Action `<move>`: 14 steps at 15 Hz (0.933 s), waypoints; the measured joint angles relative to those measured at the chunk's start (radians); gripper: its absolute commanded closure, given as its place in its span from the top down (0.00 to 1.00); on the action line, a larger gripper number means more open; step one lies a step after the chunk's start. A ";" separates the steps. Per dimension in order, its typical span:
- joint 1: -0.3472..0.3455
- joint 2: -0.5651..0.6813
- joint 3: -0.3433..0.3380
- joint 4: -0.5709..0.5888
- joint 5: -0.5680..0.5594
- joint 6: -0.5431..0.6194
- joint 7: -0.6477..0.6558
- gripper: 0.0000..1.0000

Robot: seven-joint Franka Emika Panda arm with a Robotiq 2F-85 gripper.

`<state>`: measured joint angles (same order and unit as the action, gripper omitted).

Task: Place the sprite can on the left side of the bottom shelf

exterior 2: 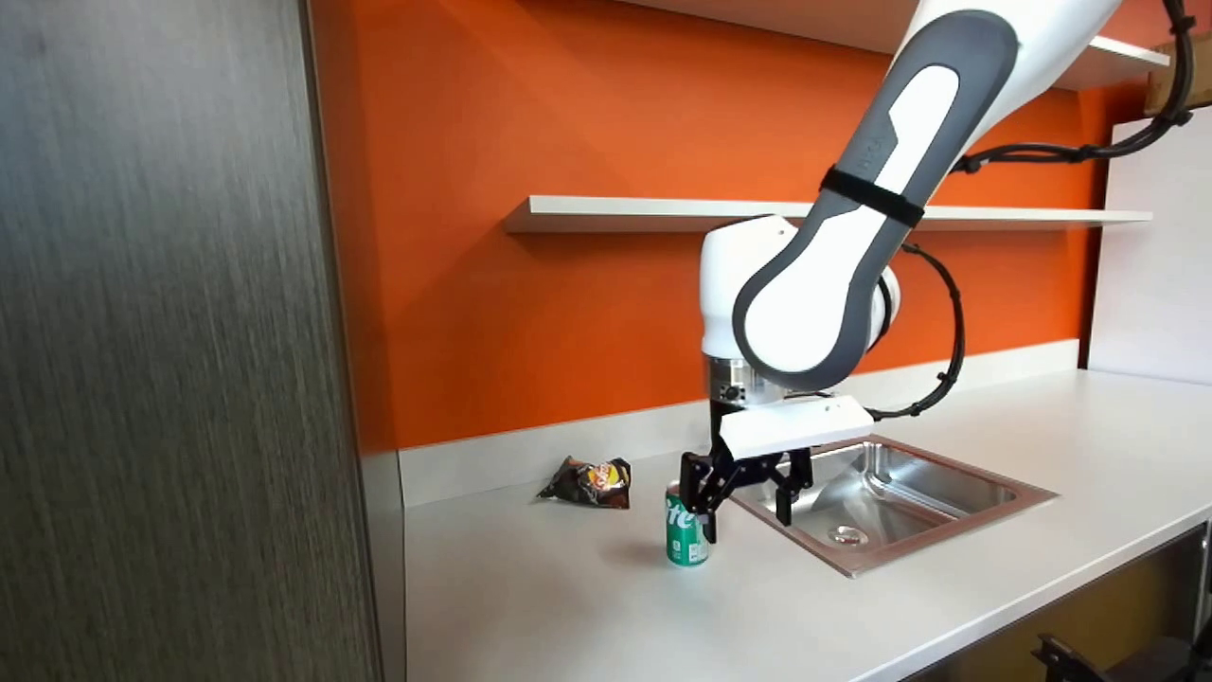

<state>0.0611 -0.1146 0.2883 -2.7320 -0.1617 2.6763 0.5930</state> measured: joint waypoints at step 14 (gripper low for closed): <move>0.071 0.233 -0.147 0.161 -0.085 0.077 0.071 1.00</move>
<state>0.1318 0.1188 0.1412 -2.5709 -0.2462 2.7535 0.6642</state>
